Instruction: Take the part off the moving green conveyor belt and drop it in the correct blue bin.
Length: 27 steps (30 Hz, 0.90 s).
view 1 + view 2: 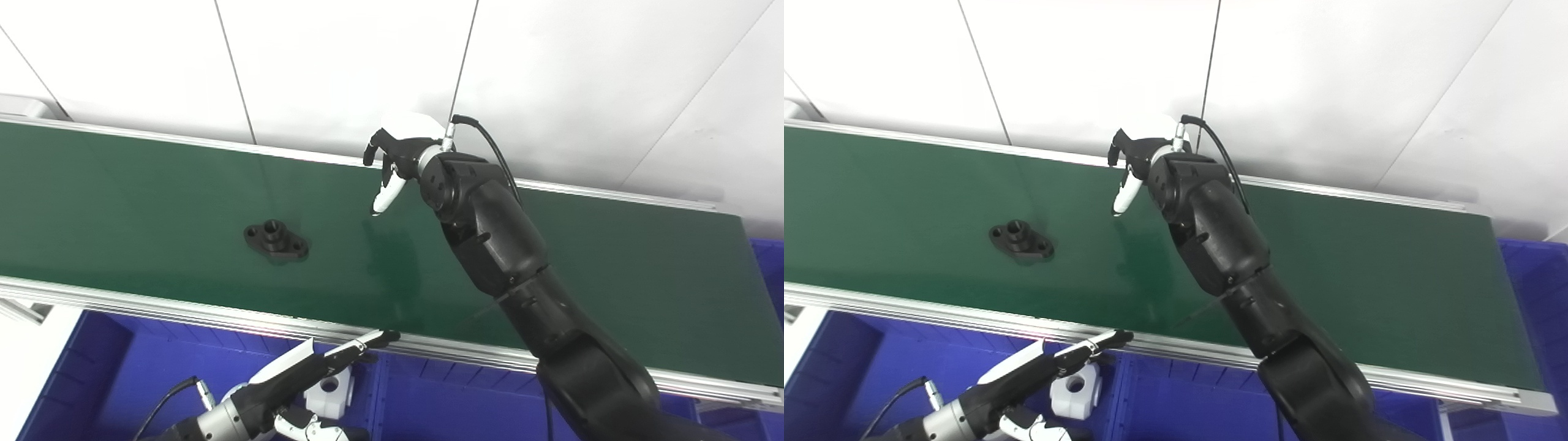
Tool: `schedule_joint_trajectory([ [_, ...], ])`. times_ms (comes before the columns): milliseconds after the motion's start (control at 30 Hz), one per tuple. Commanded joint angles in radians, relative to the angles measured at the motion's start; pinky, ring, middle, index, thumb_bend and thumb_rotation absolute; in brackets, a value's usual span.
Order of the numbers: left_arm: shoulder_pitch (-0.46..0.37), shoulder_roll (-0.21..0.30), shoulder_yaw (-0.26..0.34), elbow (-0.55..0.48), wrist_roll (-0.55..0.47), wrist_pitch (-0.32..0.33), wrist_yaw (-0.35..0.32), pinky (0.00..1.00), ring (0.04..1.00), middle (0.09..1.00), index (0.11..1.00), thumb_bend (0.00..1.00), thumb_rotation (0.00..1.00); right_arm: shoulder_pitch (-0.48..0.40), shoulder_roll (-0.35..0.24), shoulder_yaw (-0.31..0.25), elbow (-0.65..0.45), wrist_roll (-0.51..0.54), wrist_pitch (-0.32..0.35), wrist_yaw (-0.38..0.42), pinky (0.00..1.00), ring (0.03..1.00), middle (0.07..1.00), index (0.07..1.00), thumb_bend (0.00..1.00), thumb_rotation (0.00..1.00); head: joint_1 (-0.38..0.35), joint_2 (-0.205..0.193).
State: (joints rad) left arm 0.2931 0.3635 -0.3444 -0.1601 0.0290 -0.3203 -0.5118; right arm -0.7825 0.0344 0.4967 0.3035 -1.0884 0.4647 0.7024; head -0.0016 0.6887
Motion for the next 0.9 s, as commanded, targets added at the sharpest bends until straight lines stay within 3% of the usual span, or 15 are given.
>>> schedule_joint_trajectory([
  [0,0.008,-0.006,0.003,-0.039,-0.010,-0.033,0.019,0.90,0.978,0.998,0.961,0.39,0.41,-0.024,0.028,-0.017,-0.016,0.011,0.004,-0.047,0.37,0.458,0.484,0.718,0.57,0.00,0.004,0.005],
  [67,0.012,-0.006,0.005,-0.040,-0.017,-0.038,0.021,0.90,0.977,0.999,0.961,0.39,0.40,-0.014,0.035,-0.022,-0.012,0.021,0.004,-0.061,0.36,0.445,0.483,0.724,0.57,0.00,0.005,0.009],
  [167,0.021,-0.002,0.008,-0.046,-0.021,-0.038,0.026,0.91,0.977,0.998,0.962,0.39,0.41,0.002,0.049,-0.026,-0.016,0.034,0.004,-0.076,0.28,0.353,0.476,0.777,0.57,0.00,0.004,0.015],
  [400,0.031,0.008,0.008,-0.057,-0.006,-0.035,0.029,0.90,0.977,1.000,0.966,0.38,0.42,0.006,0.094,-0.005,0.012,0.007,0.005,-0.073,0.35,0.444,0.484,0.677,0.57,0.00,0.011,0.019],
  [567,0.033,0.015,0.008,-0.062,-0.007,-0.031,0.026,0.91,0.979,1.000,0.967,0.38,0.43,0.022,0.119,0.012,0.027,0.014,0.004,-0.082,0.35,0.438,0.484,0.701,0.57,0.00,0.009,0.026],
  [800,0.036,0.019,0.004,-0.069,-0.012,-0.023,0.021,0.91,0.976,1.000,0.967,0.38,0.42,0.040,0.129,0.055,0.033,0.037,0.001,-0.105,0.41,0.517,0.488,0.621,0.57,0.00,0.008,0.033],
  [833,0.037,0.019,0.003,-0.070,-0.014,-0.020,0.020,0.91,0.978,1.000,0.969,0.38,0.42,0.041,0.128,0.065,0.036,0.039,-0.001,-0.110,0.43,0.539,0.560,0.639,0.76,0.07,0.008,0.034],
  [867,0.038,0.020,0.003,-0.072,-0.014,-0.016,0.019,0.91,0.979,1.000,0.970,0.38,0.41,0.043,0.127,0.074,0.038,0.040,-0.002,-0.112,0.45,0.561,0.605,0.656,0.84,0.12,0.011,0.037],
])
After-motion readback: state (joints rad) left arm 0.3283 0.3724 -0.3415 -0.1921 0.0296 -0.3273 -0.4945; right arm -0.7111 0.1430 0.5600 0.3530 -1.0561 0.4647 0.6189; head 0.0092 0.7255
